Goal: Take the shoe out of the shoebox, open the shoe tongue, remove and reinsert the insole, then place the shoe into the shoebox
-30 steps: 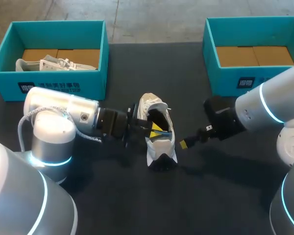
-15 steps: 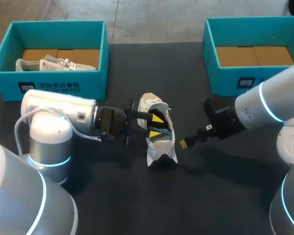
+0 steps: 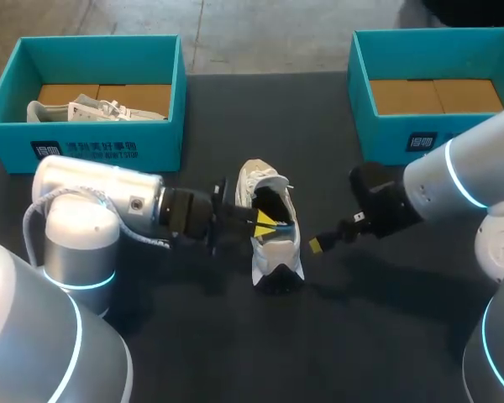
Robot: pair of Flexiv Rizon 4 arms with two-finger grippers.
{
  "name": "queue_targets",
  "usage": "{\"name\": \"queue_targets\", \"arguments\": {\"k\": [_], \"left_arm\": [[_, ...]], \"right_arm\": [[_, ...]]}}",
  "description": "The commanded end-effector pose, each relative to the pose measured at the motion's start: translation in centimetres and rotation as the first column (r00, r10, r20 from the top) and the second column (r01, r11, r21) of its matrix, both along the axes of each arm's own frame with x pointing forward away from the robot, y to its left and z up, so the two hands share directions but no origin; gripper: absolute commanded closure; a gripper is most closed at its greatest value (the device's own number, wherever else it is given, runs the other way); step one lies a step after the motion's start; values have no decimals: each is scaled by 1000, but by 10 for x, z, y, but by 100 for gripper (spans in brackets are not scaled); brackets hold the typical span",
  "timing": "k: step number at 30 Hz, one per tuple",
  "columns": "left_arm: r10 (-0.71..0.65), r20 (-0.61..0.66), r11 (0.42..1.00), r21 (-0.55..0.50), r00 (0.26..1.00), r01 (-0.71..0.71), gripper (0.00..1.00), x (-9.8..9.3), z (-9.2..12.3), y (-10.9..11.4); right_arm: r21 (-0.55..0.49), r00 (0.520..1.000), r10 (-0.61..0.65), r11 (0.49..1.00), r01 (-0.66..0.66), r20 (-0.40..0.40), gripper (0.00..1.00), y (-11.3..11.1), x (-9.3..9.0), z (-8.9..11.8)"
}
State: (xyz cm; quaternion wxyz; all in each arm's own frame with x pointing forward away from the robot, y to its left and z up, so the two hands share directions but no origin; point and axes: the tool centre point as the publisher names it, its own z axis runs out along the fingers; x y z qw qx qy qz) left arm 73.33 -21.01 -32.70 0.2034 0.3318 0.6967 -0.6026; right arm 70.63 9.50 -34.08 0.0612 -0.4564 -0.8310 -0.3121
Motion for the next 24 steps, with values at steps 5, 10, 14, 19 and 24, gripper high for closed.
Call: {"name": "queue_targets", "arguments": {"k": [5, 10, 14, 19, 24], "left_arm": [[-11, -14, 1000, 18, 1000, 11, 100, 5, -11, -3], [-13, -33, 999, 38, 999, 14, 100, 9, -19, -2], [-9, -40, 999, 49, 999, 11, 100, 11, -23, -1], [-6, -30, 999, 39, 1000, 7, 64, 10, -14, 0], [-8, -17, 1000, 24, 1000, 8, 16, 10, -3, 3]], "right_arm": [[-7, 1000, 0, 1000, -1, -1, 0, 2, -1, 2], [-6, 1000, -3, 1000, 3, -3, 0, 2, -1, 1], [-6, 1000, -4, 1000, 4, -6, 0, 2, -1, 1], [-11, 1000, 2, 1000, -2, -9, 0, 2, -1, 1], [-22, 1000, 19, 1000, -19, -14, 0, 3, -1, 3]]}}
